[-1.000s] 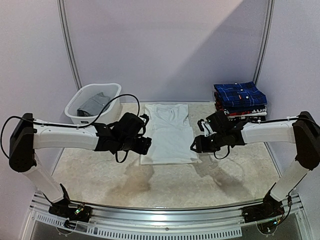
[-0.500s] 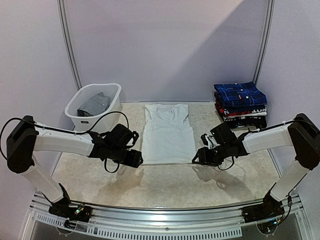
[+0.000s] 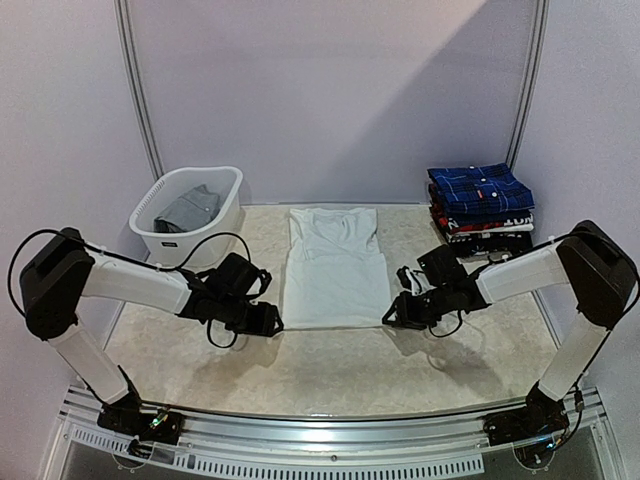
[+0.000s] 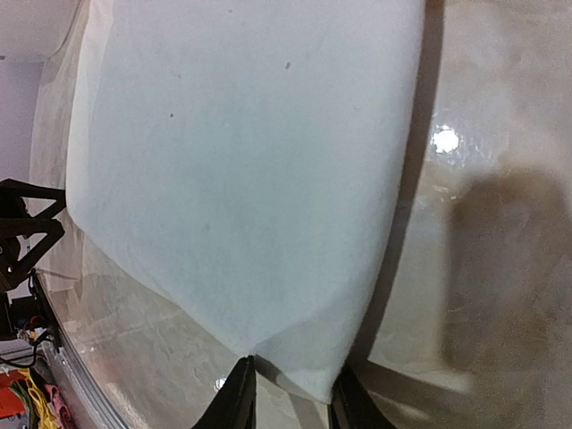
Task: Fold and stack the mixed laundry pile
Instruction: Pick up the 2/3-rectangle-folded T-shirt from the center of the board.
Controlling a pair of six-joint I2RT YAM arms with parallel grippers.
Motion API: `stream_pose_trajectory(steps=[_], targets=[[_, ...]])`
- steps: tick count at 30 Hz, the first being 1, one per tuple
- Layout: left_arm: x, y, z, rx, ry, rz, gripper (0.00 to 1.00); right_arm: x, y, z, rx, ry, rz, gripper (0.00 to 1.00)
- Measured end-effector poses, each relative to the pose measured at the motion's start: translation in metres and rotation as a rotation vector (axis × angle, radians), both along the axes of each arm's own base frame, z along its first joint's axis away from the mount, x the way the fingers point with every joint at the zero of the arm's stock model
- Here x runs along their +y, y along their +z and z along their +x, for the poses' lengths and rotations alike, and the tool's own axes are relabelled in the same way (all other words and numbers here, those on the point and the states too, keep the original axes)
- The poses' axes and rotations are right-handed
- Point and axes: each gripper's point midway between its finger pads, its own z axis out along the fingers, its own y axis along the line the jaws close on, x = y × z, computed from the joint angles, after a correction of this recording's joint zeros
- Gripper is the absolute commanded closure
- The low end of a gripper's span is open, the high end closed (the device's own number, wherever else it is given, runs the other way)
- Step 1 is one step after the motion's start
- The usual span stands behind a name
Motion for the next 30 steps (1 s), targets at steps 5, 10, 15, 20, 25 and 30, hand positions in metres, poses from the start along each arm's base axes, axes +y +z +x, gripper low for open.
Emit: stream_pose_trajectory(steps=[5,10,15,20,25,30], targets=[[-0.008,0.000,0.007,-0.004,0.002,-0.049,0.48,0.005,-0.003,0.005,-0.001,0.008,0.007,0.79],[-0.014,0.000,0.009,0.000,0.003,-0.083,0.54,0.007,-0.004,0.006,-0.002,0.014,0.012,0.84],[-0.023,-0.001,0.012,0.008,-0.004,-0.119,0.61,0.007,-0.005,0.007,-0.004,0.018,0.011,0.88],[-0.028,-0.002,0.013,0.011,-0.004,-0.145,0.64,0.007,-0.006,0.007,-0.004,0.021,0.013,0.90],[-0.030,-0.003,0.013,0.021,-0.005,-0.159,0.69,0.007,-0.006,0.007,-0.005,0.022,0.011,0.95],[-0.030,-0.004,0.012,0.029,0.001,-0.157,0.72,0.007,-0.007,0.007,-0.006,0.023,0.012,1.00]])
